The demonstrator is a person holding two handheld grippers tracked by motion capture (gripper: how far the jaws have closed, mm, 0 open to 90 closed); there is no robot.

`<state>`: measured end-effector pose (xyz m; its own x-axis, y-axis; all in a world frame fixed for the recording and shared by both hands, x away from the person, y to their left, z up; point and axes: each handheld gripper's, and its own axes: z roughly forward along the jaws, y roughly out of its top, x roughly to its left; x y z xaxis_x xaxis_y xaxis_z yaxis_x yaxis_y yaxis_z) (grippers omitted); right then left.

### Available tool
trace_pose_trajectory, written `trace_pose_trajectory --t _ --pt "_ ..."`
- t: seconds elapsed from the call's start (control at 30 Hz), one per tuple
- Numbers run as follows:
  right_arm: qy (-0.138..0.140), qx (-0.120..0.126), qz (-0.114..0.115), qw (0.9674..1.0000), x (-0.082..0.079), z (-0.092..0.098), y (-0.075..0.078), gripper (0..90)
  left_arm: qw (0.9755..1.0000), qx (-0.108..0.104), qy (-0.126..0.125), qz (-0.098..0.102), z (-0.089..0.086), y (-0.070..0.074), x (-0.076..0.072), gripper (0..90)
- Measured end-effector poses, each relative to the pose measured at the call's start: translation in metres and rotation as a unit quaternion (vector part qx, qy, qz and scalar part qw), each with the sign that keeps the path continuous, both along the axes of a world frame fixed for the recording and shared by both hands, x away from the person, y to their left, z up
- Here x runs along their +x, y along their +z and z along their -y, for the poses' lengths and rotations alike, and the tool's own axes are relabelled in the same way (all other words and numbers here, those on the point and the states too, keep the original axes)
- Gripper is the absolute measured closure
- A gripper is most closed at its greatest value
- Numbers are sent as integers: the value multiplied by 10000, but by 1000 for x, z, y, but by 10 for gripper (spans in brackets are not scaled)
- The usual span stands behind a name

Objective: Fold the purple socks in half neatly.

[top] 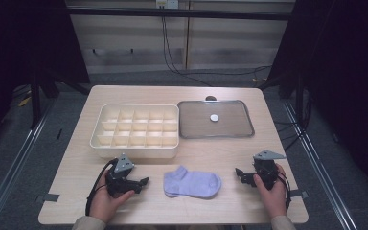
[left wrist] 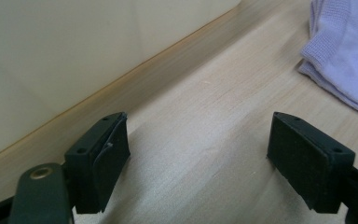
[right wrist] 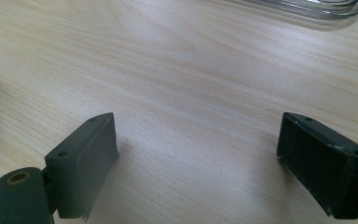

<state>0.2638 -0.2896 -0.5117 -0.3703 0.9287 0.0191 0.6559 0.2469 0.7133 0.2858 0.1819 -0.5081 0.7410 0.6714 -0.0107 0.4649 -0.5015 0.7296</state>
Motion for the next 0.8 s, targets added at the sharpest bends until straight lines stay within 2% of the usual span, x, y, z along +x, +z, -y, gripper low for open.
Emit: trace_pose_trajectory --t 0.53,0.67,0.73,0.8 --pt "86 -1 5 10000 -5 -2 0 116 10000 -3 -24 -33 0 0 -1 194" --pt "271 14 13 9996 -3 -3 0 116 10000 41 -25 -25 0 1 -2 193" --pt "305 16 12 9995 -1 -4 0 122 10000 -2 -47 -28 0 0 -3 188" --pt "358 4 -50 9993 0 -6 2 160 10000 27 -62 -36 -1 0 -5 189"
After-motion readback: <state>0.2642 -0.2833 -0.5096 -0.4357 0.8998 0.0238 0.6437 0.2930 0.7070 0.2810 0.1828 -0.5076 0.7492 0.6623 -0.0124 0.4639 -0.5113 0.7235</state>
